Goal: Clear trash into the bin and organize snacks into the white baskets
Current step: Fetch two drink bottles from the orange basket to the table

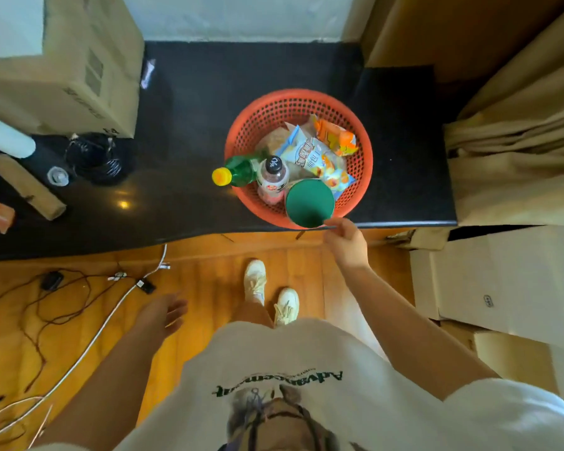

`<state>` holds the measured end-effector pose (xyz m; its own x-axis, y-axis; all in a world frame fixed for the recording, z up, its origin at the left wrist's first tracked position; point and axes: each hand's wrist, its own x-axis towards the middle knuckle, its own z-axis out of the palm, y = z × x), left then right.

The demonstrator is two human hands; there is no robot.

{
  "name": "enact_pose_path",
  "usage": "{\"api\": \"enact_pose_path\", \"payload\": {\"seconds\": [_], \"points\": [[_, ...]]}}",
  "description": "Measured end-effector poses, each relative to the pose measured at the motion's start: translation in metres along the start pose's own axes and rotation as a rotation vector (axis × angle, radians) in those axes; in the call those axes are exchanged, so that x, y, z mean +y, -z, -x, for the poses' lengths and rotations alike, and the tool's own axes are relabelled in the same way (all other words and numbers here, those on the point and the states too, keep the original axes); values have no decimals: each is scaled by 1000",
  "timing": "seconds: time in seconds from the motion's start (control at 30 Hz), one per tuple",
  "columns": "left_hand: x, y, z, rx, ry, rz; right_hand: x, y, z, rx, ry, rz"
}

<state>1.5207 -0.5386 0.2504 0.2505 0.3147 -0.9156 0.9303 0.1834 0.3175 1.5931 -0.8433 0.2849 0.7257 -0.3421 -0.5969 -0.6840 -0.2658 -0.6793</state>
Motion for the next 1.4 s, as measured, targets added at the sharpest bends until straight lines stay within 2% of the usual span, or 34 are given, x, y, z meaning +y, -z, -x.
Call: {"api": "enact_pose_path", "payload": {"seconds": [0.07, 0.13, 0.2, 0.37, 0.43, 0.53, 0.73, 0.8, 0.87, 1.03, 1.13, 1.27, 1.4], "points": [[27, -19, -9, -4, -60, -2, -29, -11, -13, 67, 209, 112], [58, -43, -18, 18, -168, -70, -51, -25, -29, 78, 324, 288], [90, -68, -30, 50, -283, -190, -69, -39, -45, 58, 338, 484], [146, -103, -62, -56, -643, -393, -92, -66, -82, -53, 305, 875], [160, -114, -73, -69, -752, -518, -94, -75, -94, -87, 281, 947], [171, -124, -86, -93, -821, -659, -95, -81, -104, -99, 279, 991], [184, -130, -98, -174, -906, -737, -95, -83, -110, -73, 308, 1025], [187, -130, -100, -280, -899, -684, -96, -83, -113, -88, 344, 1016], [193, -126, -97, -440, -820, -534, -98, -82, -117, -123, 387, 1010], [219, -116, -73, -547, -766, -251, -107, -87, -117, -130, 424, 964], [231, -108, -54, -566, -780, -144, -114, -87, -104, -88, 370, 759], [245, -96, -29, -541, -839, -17, -129, -76, -78, 8, 237, 333], [265, -89, 1, -536, -952, 91, -149, -47, -47, 84, 246, -12]]}}
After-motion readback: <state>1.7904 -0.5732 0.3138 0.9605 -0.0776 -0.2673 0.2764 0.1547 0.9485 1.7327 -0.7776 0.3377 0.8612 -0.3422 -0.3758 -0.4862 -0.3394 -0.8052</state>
